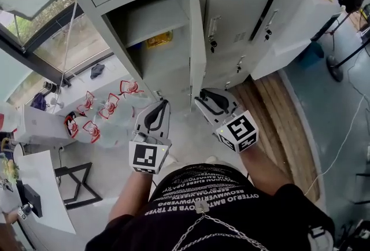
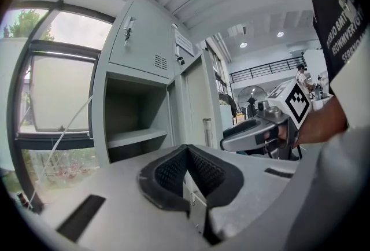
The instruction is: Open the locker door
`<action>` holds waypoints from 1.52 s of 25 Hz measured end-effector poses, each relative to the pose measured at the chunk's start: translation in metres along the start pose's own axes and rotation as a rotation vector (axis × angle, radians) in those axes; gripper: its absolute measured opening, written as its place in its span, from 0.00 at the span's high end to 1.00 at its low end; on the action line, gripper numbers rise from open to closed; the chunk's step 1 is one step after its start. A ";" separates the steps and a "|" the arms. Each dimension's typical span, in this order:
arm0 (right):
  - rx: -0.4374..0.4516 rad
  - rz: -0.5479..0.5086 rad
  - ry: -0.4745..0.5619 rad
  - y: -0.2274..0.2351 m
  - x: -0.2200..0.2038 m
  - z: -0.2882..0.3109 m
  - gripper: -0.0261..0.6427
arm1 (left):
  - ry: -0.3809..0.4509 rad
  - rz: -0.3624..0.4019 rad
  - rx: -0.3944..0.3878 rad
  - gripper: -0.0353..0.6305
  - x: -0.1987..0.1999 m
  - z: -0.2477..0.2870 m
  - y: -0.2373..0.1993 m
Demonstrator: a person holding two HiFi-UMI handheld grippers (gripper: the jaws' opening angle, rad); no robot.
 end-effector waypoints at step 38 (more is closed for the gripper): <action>0.063 0.000 0.134 0.036 0.005 -0.077 0.97 | -0.012 0.020 0.220 0.95 0.025 -0.027 0.081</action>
Point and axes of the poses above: the fingertips, and each gripper's own axes: z forward along the fingers, y to its right, x out of its top, the point moved 10 cm from there along -z, backward along the fingers, and after that the axes turned 3 degrees about y, right-handed, at the moved point
